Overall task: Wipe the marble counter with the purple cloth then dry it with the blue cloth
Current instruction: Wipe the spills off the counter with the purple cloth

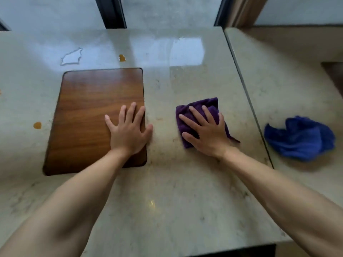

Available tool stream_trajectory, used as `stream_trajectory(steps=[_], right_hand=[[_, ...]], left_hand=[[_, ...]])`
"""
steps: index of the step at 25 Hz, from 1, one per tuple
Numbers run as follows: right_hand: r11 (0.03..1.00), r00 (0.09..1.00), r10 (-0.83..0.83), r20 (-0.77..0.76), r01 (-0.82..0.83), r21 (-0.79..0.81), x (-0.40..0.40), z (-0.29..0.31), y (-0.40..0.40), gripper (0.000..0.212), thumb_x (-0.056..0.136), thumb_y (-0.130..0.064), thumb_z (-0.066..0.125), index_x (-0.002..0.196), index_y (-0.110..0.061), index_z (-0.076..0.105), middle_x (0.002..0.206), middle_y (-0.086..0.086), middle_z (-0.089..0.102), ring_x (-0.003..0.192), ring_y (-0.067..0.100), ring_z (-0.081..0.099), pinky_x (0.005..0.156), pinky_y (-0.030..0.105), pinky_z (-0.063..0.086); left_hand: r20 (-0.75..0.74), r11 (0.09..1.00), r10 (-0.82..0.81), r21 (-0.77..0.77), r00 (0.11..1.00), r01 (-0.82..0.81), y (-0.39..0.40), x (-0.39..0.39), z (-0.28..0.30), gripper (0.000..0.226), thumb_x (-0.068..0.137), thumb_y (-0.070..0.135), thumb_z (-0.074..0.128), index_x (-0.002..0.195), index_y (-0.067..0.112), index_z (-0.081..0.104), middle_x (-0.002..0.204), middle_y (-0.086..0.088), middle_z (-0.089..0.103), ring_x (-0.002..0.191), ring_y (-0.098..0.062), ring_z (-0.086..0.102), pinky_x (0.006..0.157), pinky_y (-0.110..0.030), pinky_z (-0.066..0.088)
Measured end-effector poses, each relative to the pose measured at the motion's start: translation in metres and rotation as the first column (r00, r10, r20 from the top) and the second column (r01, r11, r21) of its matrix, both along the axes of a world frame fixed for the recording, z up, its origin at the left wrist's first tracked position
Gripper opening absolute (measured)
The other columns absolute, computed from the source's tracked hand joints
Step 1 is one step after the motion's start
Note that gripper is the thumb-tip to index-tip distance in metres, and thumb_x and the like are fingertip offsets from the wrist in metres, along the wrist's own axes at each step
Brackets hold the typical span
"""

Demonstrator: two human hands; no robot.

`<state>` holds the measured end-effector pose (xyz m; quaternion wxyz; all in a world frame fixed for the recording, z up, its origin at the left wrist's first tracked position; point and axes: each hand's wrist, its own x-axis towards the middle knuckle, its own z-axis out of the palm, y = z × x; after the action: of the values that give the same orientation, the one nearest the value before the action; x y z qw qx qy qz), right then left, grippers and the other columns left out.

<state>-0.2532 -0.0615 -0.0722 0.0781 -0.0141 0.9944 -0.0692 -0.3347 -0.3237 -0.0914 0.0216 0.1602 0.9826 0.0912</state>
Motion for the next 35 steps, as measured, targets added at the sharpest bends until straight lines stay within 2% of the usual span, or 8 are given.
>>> stream_trajectory(steps=[2,8,13,17,22,26,30,35], right_hand=[[0.997,0.995,-0.082,0.051,0.082,0.003,0.061,-0.001,-0.02,0.063,0.088,-0.075,0.013,0.149,-0.061,0.003,0.166,-0.017,-0.005,0.153,0.024,-0.009,0.115,0.066,-0.003],[0.956,0.956,-0.291,-0.033,0.29,-0.029,0.237,-0.002,-0.088,0.065,0.09,-0.071,0.031,0.151,-0.055,0.017,0.166,-0.01,0.011,0.153,0.028,0.008,0.113,0.071,0.009],[0.939,0.939,-0.343,-0.002,0.343,-0.02,0.259,-0.004,-0.141,0.067,0.091,-0.069,0.036,0.152,-0.053,0.016,0.167,-0.007,0.011,0.153,0.033,0.005,0.112,0.074,0.006],[0.948,0.948,-0.317,-0.027,0.316,-0.021,0.197,-0.008,-0.148,0.066,0.092,-0.07,0.03,0.153,-0.053,0.01,0.167,-0.008,0.007,0.153,0.034,0.004,0.111,0.075,0.003],[0.935,0.935,-0.353,-0.013,0.354,0.003,0.07,-0.012,-0.108,0.064,0.091,-0.073,0.015,0.15,-0.057,-0.003,0.166,-0.012,-0.009,0.152,0.03,-0.013,0.109,0.073,-0.01],[0.938,0.932,-0.341,-0.127,0.346,0.024,-0.039,-0.017,-0.073,0.062,0.092,-0.071,0.023,0.151,-0.055,0.013,0.166,-0.009,0.012,0.152,0.034,0.009,0.109,0.075,0.006],[0.959,0.959,-0.284,0.014,0.284,-0.009,-0.17,-0.008,-0.038,0.061,0.093,-0.072,0.017,0.15,-0.058,0.001,0.166,-0.013,-0.007,0.152,0.029,-0.01,0.11,0.073,-0.007],[0.981,0.981,-0.193,0.031,0.193,-0.022,-0.305,-0.004,-0.016,0.062,0.093,-0.073,0.018,0.151,-0.057,0.003,0.167,-0.011,-0.008,0.152,0.031,-0.013,0.109,0.075,-0.008]], left_hand=[[0.016,1.0,-0.004,0.008,1.0,0.004,-0.001,0.002,-0.001,0.07,0.092,0.067,0.022,0.154,0.035,0.027,0.166,0.002,0.018,0.153,-0.027,0.013,0.11,-0.077,0.004],[0.06,1.0,-0.016,0.007,0.998,0.016,0.0,0.005,0.003,0.067,0.096,0.064,0.022,0.156,0.034,0.02,0.168,0.003,0.01,0.154,-0.027,0.006,0.11,-0.079,0.001],[0.043,0.999,-0.038,0.0,0.998,0.038,-0.001,0.003,-0.001,0.066,0.096,0.061,0.018,0.155,0.032,0.02,0.168,0.0,0.011,0.153,-0.03,0.008,0.108,-0.081,0.001],[0.029,1.0,-0.027,0.003,0.999,0.027,-0.003,0.002,-0.001,0.065,0.097,0.059,0.02,0.156,0.03,0.021,0.167,-0.001,0.014,0.153,-0.031,0.01,0.108,-0.08,0.003],[0.016,0.999,-0.032,-0.034,0.999,0.032,-0.001,0.003,-0.003,0.068,0.095,0.06,0.018,0.156,0.03,0.023,0.167,-0.002,0.017,0.153,-0.031,0.015,0.109,-0.079,0.008],[-0.026,0.997,-0.038,-0.07,0.999,0.036,-0.003,0.007,-0.001,0.067,0.096,0.059,0.022,0.155,0.028,0.028,0.165,-0.005,0.024,0.151,-0.032,0.022,0.109,-0.077,0.013],[0.022,0.998,-0.025,-0.06,0.999,0.027,-0.001,0.007,0.004,0.067,0.096,0.061,0.027,0.155,0.03,0.03,0.166,-0.003,0.024,0.152,-0.031,0.02,0.111,-0.076,0.013],[0.04,0.996,-0.016,-0.083,0.999,0.019,0.0,0.005,0.004,0.068,0.095,0.063,0.033,0.154,0.029,0.036,0.165,-0.002,0.026,0.151,-0.031,0.025,0.108,-0.078,0.018]])
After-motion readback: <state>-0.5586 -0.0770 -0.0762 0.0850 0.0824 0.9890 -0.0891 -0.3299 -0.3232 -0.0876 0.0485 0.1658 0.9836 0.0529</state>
